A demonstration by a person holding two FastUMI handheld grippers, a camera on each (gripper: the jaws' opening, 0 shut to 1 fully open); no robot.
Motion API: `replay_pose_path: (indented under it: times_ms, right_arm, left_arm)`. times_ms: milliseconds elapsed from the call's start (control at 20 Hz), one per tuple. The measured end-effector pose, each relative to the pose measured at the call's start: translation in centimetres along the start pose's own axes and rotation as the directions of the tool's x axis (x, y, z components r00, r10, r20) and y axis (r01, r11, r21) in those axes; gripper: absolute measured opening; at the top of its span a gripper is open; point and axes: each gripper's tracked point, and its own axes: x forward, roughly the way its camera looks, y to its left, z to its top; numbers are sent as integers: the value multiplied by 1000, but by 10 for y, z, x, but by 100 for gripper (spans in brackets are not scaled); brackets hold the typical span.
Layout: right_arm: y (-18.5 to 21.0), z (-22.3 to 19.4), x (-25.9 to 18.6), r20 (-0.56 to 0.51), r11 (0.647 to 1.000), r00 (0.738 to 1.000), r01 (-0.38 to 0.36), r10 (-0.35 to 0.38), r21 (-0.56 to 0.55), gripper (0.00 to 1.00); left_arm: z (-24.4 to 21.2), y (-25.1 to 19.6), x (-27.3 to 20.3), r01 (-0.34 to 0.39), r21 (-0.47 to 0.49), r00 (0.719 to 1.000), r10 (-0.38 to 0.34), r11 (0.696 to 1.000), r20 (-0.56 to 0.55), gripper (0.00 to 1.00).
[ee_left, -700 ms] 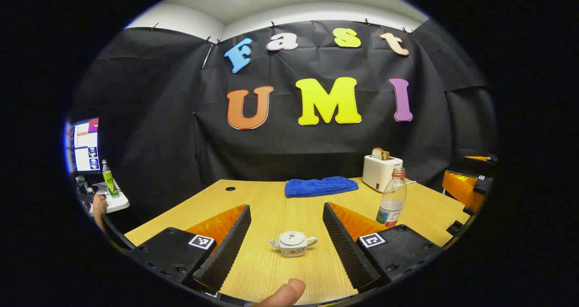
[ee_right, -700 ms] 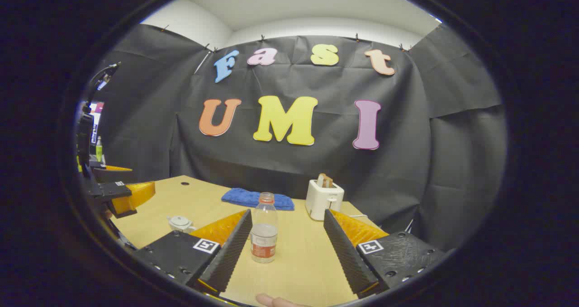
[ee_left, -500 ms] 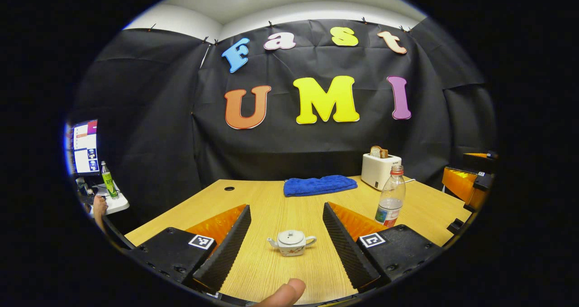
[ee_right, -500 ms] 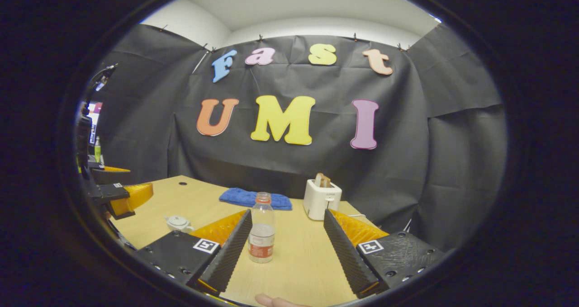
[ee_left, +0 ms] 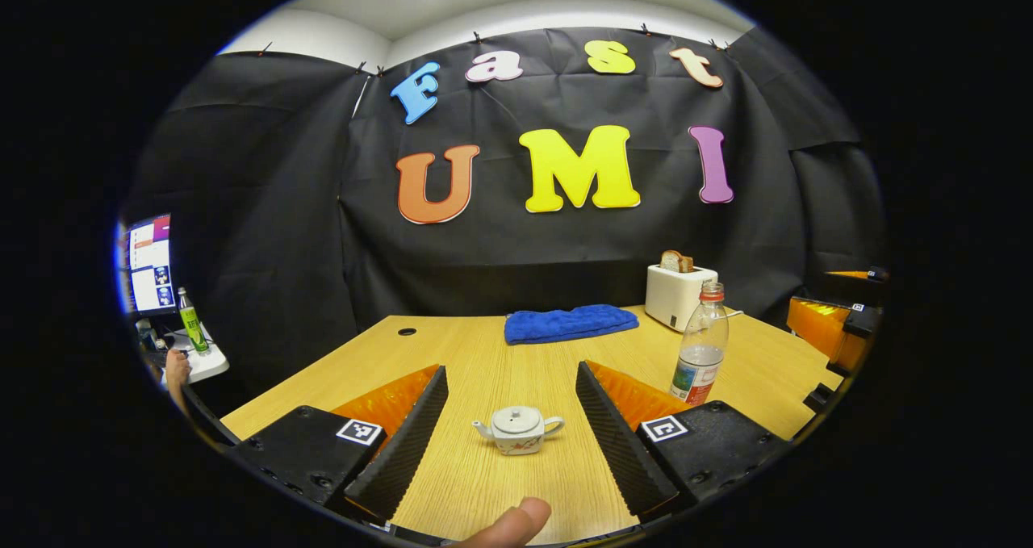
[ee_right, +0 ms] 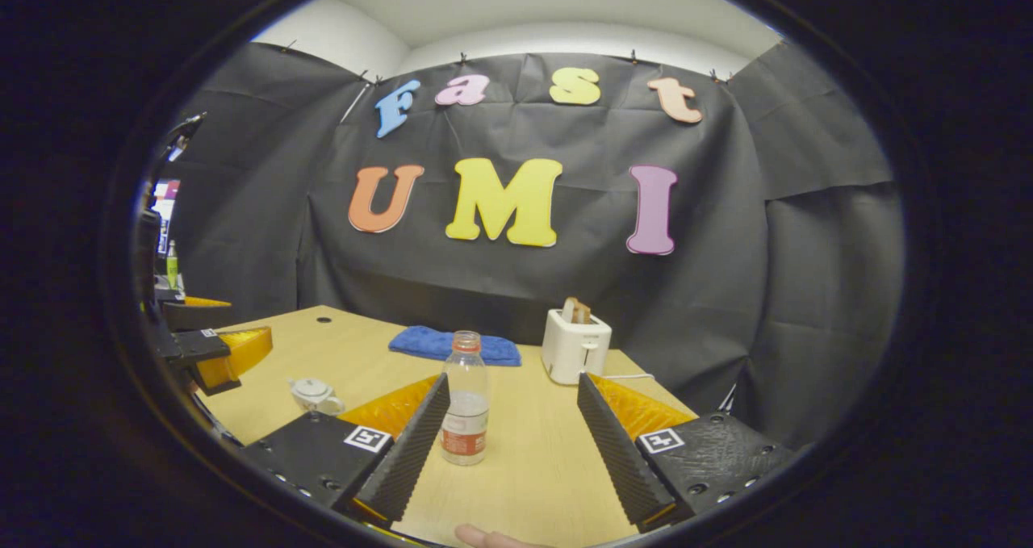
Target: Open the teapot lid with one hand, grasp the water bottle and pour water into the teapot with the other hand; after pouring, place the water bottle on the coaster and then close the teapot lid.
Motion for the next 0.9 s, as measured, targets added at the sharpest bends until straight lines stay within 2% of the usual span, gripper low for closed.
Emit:
replay_pose_path:
  times_ms: [250,450,500,550,750,850,900]
  right_arm:
    - [-2,0,3,9,1000,1000,16,-16,-15,98]
    - [-2,-3,7,7,999,1000,31,-30,-30,96]
    - [-3,-4,8,7,999,999,34,-34,-29,98]
    - [-3,-5,9,5,999,999,33,-33,-28,95]
    - [-3,-10,12,-3,998,999,47,-47,-45,96]
    - [-2,-13,13,-10,998,999,47,-47,-49,98]
    - [-2,-15,14,-15,998,999,45,-46,-45,95]
  left_arm:
    - [-11,0,16,2,-27,1000,-2,1000,-12,100]
    - [-24,1,53,-10,-33,1000,10,999,25,100]
    - [-36,4,63,-21,-28,1000,21,999,8,100]
    - [-46,4,73,-26,-32,1000,26,999,-9,100]
    - [-63,1,101,-17,-120,999,11,993,-44,100]
    - [-73,-1,110,-18,-125,998,9,992,-67,98]
    - [-80,-2,113,-14,-115,997,5,993,-78,94]
